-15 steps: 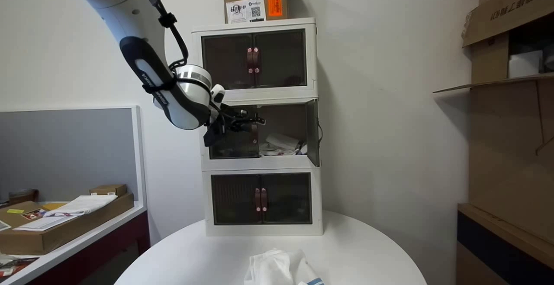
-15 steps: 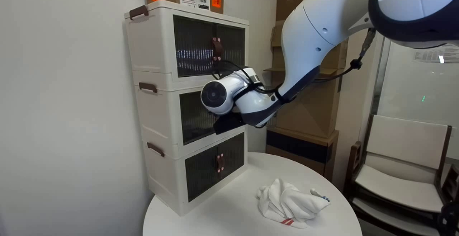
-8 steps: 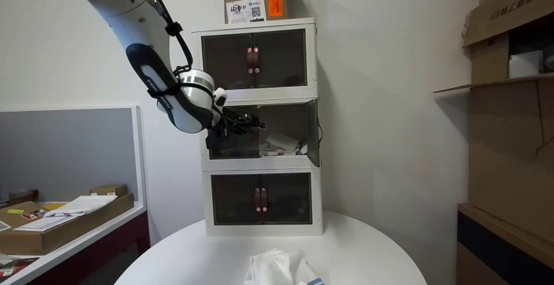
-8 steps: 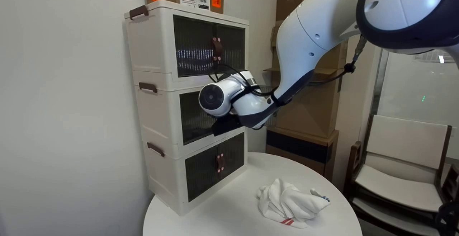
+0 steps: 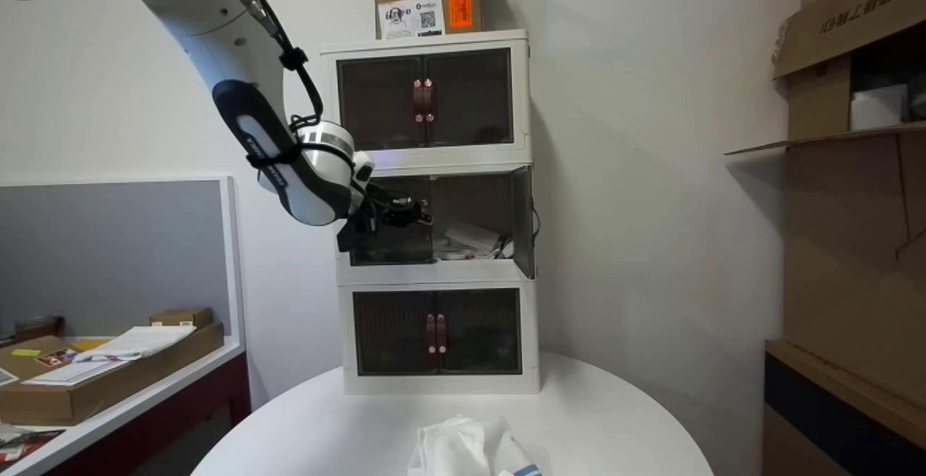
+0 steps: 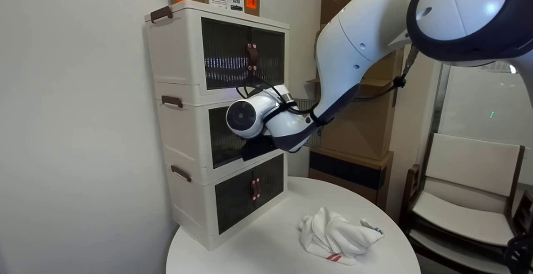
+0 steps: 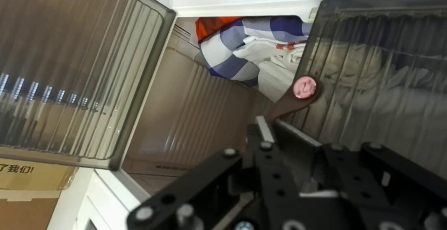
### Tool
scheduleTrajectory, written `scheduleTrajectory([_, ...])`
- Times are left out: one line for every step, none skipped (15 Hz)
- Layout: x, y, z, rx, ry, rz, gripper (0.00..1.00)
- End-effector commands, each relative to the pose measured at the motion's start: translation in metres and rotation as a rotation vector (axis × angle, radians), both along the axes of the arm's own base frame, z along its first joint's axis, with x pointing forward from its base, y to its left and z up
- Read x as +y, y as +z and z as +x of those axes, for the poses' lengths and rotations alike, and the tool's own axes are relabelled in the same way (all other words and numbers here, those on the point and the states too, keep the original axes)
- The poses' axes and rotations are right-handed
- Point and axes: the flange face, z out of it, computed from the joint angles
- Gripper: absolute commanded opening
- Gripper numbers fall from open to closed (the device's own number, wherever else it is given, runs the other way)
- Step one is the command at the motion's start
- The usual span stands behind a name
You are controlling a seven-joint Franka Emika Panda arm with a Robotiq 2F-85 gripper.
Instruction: Open the left door on the middle cabinet
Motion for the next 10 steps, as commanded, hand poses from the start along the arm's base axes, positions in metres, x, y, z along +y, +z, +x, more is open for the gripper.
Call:
scheduleTrajectory([-0.003, -0.005, -0.01, -0.004, 0.012, -0.017, 0.0])
scheduleTrajectory([-0.002, -0.005, -0.012, -0.001, 0.017, -0.016, 0.02])
scheduleTrajectory([0.0, -0.004, -0.017, 0.001, 0.022, -0.015, 0.02])
scheduleTrajectory([0.001, -0.002, -0.02, -0.005, 0.016, -0.017, 0.02])
scheduleTrajectory([0.002, 0.002, -0.023, -0.005, 0.015, -0.005, 0.02])
scheduleTrajectory([0.005, 0.006, -0.028, 0.008, 0.016, 0.011, 0.02])
scheduleTrajectory([0.008, 0.007, -0.034, 0.022, 0.022, 0.022, 0.02])
scheduleTrajectory([0.01, 0.007, -0.042, 0.035, 0.028, 0.027, 0.02])
scheduleTrajectory([0.011, 0.008, -0.049, 0.043, 0.03, 0.031, 0.02])
scheduleTrajectory([0.013, 0.008, -0.057, 0.054, 0.031, 0.035, 0.02])
